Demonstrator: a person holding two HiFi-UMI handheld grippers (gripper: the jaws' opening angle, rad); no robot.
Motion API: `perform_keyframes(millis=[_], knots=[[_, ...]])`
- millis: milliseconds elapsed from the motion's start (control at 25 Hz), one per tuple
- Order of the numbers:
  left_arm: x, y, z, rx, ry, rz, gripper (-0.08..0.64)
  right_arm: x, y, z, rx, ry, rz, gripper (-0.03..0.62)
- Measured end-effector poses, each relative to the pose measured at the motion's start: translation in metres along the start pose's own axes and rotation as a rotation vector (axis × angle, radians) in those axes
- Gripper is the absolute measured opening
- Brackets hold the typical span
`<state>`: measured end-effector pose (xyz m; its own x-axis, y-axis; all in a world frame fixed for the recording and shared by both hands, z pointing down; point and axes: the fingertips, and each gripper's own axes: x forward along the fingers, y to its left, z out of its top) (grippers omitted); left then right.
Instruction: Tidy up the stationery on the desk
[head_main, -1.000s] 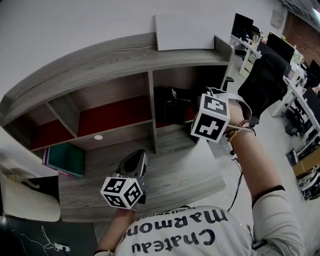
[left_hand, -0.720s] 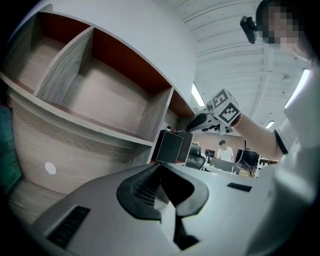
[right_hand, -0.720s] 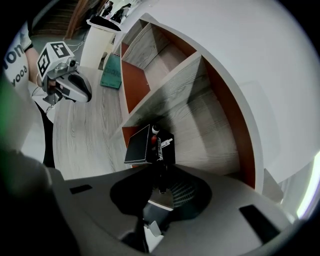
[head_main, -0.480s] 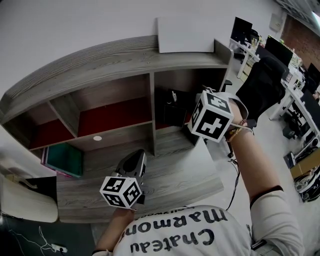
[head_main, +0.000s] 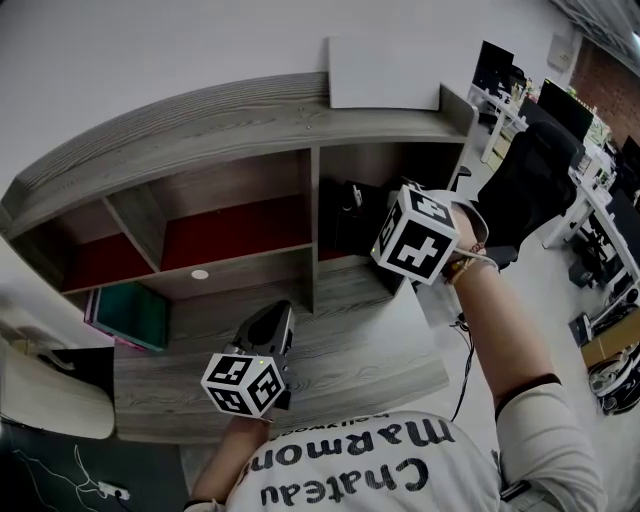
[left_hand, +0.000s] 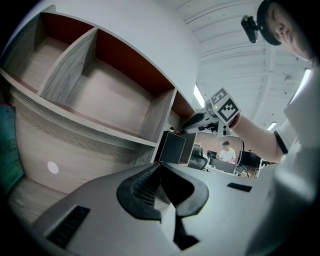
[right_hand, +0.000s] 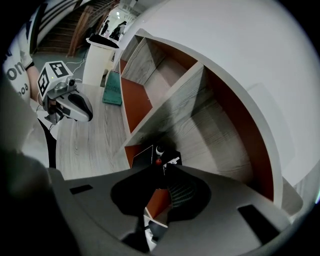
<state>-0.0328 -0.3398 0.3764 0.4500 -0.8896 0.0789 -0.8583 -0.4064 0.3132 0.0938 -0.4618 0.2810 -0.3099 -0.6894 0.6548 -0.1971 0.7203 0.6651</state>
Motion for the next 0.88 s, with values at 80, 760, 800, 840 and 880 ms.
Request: perform_keyframes(millis=[80,760,800,840,880], knots=[[-0.001,0.002,0.001,-0.001,-0.001,0.005,0.015,0.004,0.000,0.002,-0.001,-0.002,0.004,0.066],[-0.003,0.023,0.004,-0.009,-0.013,0.028,0.015,0.027,0.001,0.006,0.020,0.018,0.034,0.064],[-0.002,0.024,0.005,-0.009,-0.013,0.026,0.015,0.027,0.000,0.006,0.022,0.017,0.034,0.064],[-0.002,0.024,0.005,-0.008,-0.013,0.022,0.015,0.027,0.000,0.007,0.025,0.014,0.032,0.066],[-0.001,0.024,0.005,-0.007,-0.013,0.019,0.015,0.027,0.000,0.007,0.028,0.010,0.030,0.066]])
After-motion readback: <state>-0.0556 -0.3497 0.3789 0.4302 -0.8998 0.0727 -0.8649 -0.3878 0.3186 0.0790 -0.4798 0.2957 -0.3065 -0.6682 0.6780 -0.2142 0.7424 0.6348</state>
